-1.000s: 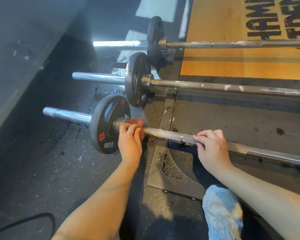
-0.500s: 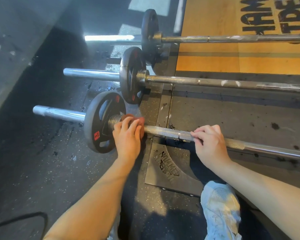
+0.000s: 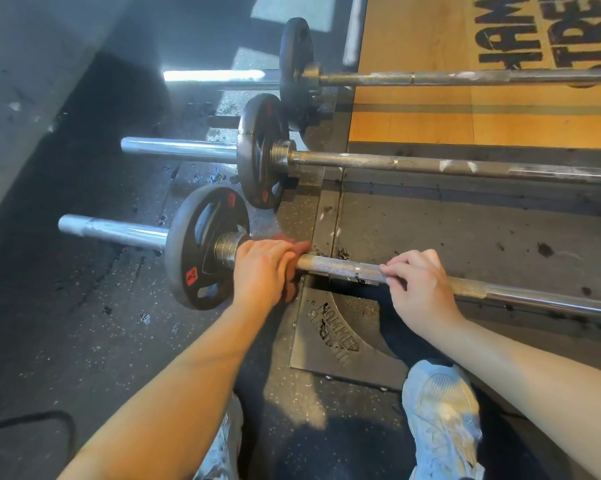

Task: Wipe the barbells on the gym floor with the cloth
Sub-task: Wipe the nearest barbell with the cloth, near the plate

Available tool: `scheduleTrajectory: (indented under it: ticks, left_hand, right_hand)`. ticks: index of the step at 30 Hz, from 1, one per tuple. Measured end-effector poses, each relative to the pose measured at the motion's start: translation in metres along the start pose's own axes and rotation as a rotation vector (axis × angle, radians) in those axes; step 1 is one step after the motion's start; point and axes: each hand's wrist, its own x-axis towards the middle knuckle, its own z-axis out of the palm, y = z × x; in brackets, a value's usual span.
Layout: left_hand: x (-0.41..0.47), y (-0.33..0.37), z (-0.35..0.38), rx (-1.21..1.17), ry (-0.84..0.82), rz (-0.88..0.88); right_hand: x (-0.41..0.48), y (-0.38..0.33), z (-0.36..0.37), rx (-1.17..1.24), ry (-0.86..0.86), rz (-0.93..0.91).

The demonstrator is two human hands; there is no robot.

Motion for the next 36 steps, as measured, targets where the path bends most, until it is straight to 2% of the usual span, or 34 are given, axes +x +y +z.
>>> scheduleTrajectory:
  ticks: [2, 4, 8, 13, 19, 26, 31, 36]
  left_hand:
    - [-0.010, -0.015, -0.011, 0.009, 0.087, -0.125]
    - [-0.012, 0.006, -0.013, 0.007, 0.166, -0.198]
    - [0.005, 0.073, 0.017, -0.148, 0.175, -0.093]
    - [0.007, 0.058, 0.005, -0.041, 0.102, 0.026]
    - [-0.019, 0.013, -0.027, -0.015, 0.215, -0.209]
    - [0.009, 0.114, 0.032, -0.161, 0.190, -0.110]
    - [0.005, 0.067, 0.011, -0.059, 0.112, -0.008]
    - [-0.018, 0.002, -0.032, -0.072, 0.144, -0.134]
  right_hand:
    - [-0.001, -0.001, -0.001, 0.005, 0.000, -0.001]
    - [-0.001, 0.001, 0.000, 0.005, -0.004, -0.008]
    - [-0.001, 0.001, -0.001, 0.000, -0.013, -0.011]
    - [0.000, 0.001, -0.001, -0.004, -0.010, -0.021]
    - [-0.001, -0.003, -0.001, 0.010, -0.007, 0.015]
    - [0.002, -0.001, -0.003, -0.009, -0.028, 0.005]
    - [0.001, 0.000, -0.003, -0.011, -0.037, -0.002]
    - [0.002, -0.001, -0.002, -0.010, -0.055, 0.013]
